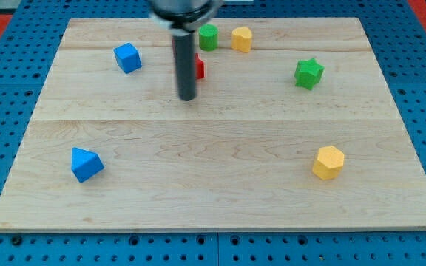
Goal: Place the blue cube towards the left side of the red circle
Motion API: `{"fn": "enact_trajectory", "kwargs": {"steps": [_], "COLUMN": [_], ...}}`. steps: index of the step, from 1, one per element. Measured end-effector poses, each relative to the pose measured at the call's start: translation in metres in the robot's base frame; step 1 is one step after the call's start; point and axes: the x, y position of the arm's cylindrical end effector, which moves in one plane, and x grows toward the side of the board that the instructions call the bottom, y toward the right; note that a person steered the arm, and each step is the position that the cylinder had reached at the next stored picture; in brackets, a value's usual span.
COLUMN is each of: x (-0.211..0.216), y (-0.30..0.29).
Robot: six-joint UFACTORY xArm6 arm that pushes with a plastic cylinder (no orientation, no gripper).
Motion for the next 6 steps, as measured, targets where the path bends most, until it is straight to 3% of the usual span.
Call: {"fn": "enact_trajectory", "kwargs": {"steps": [2,4,5,6], "x": [-0.069,-0.111,-0.058,-0.012], "y": [-0.117,-0.049,-0.054,-0.003]}}
